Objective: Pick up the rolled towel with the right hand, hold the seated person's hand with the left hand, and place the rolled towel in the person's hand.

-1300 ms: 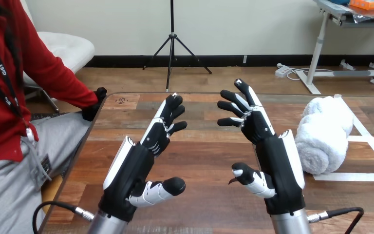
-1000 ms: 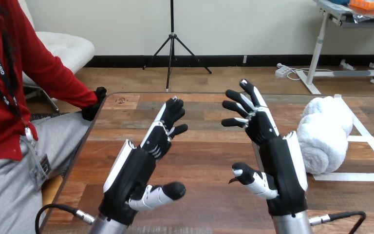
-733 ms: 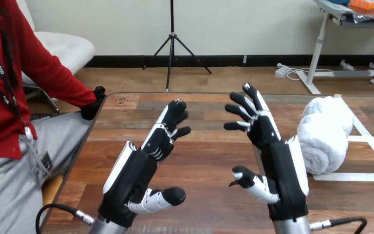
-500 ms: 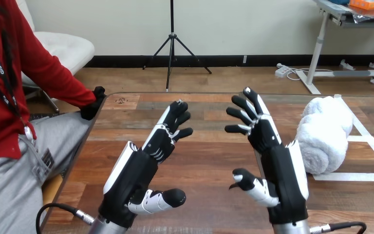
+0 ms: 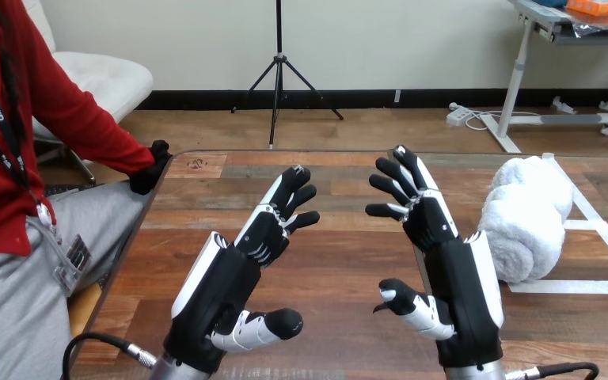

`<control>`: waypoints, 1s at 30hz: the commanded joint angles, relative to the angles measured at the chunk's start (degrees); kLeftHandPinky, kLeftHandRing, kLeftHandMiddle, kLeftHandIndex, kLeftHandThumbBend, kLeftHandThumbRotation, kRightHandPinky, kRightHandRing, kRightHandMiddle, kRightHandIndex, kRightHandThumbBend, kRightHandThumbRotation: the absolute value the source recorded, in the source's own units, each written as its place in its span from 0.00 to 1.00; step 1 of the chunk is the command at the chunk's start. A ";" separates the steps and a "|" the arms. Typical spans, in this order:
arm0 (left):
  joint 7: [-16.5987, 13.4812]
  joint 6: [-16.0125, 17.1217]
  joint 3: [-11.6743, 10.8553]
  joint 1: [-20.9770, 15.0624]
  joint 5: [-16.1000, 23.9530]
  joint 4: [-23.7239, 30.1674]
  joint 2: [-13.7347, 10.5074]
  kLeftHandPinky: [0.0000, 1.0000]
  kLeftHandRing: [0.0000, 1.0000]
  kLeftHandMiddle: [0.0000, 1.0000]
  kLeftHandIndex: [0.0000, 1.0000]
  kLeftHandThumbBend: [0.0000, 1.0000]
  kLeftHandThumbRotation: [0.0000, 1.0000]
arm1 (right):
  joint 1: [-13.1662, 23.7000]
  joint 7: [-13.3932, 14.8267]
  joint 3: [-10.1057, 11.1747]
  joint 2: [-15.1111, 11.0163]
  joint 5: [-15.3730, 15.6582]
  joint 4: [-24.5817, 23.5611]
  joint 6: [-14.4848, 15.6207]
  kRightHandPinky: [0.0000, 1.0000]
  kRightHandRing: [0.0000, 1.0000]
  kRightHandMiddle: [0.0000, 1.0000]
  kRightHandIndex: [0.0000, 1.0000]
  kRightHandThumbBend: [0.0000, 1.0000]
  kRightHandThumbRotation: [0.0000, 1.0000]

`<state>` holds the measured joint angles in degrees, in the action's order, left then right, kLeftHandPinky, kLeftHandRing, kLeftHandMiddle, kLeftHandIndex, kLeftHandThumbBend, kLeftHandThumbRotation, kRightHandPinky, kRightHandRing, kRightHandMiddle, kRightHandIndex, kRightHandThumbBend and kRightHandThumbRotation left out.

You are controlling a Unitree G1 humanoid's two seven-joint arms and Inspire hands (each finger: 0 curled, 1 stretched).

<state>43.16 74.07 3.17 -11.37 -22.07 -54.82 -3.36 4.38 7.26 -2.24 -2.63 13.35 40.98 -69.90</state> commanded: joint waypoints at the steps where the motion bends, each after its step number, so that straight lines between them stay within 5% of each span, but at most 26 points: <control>1: -0.18 0.01 -1.09 -1.44 -0.22 2.61 0.24 0.88 0.97 1.00 0.99 1.00 0.74 | 1.52 -0.12 0.21 0.03 -0.43 -2.75 0.10 0.72 0.85 0.89 0.94 1.00 0.83; 18: 0.00 -0.94 -1.10 -1.64 -0.18 3.16 0.96 0.88 0.97 1.00 0.99 1.00 0.72 | 1.02 -0.44 0.30 0.15 -0.69 -4.13 1.77 0.73 0.85 0.88 0.94 1.00 0.83; 30: 0.35 -1.60 -0.93 -2.08 0.14 3.66 0.90 0.88 0.97 1.00 1.00 1.00 0.70 | 1.00 1.24 1.74 -0.79 2.77 -7.01 3.86 0.71 0.82 0.89 0.94 1.00 0.86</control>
<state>43.33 72.41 2.87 -11.13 -22.02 -53.50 -2.86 3.40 7.73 -1.47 -2.67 15.27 38.05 -66.67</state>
